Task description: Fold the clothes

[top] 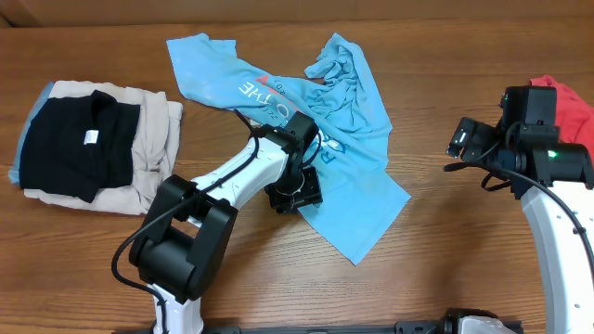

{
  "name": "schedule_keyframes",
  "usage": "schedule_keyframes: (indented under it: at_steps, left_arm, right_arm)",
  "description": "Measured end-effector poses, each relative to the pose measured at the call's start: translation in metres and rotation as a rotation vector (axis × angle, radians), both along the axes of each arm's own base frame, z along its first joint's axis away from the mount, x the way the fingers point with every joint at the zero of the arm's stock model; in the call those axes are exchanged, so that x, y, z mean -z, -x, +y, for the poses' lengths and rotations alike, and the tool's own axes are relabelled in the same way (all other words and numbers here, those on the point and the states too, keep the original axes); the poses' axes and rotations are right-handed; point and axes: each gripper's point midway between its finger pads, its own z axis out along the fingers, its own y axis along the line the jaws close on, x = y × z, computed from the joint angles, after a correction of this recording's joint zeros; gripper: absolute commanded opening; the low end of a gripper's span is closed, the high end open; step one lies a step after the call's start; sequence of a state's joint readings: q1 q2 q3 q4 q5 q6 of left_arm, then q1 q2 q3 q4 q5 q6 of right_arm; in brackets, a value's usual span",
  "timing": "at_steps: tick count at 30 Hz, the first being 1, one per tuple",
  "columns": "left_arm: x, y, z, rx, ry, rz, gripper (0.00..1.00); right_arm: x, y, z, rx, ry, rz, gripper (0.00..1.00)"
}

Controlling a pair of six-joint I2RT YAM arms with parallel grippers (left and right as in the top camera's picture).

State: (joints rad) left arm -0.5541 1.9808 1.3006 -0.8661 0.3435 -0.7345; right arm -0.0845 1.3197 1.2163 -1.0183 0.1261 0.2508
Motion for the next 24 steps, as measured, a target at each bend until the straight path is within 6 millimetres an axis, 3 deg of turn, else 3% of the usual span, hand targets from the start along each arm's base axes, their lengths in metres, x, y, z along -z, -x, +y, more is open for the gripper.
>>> schedule_keyframes:
  at_steps: [4,12,17,18,21,24]
  left_arm:
    - [0.000,-0.005,-0.004,0.001,0.012,-0.026,0.51]
    - [0.005,0.012,-0.002,-0.018,-0.015,0.050,0.54]
    - [0.008,0.011,-0.008,-0.044,-0.009,0.045,0.53]
    - [0.008,0.010,-0.010,-0.048,-0.004,0.043,0.51]
    - [0.009,0.008,-0.017,-0.053,0.008,0.028,0.04]
    - [0.013,0.007,-0.018,-0.057,0.013,0.034,0.04]
  right_arm:
    - [0.000,0.001,0.000,0.000,0.000,0.003,1.00]
    - [0.000,0.001,0.000,0.000,0.000,0.004,1.00]
    - [0.001,0.001,0.000,0.000,0.000,0.005,1.00]
    - [0.001,0.001,0.000,0.000,0.000,0.007,1.00]
    - [0.001,0.002,0.000,0.000,0.000,0.008,1.00]
    - [0.001,0.001,0.000,0.000,-0.001,0.007,1.00]
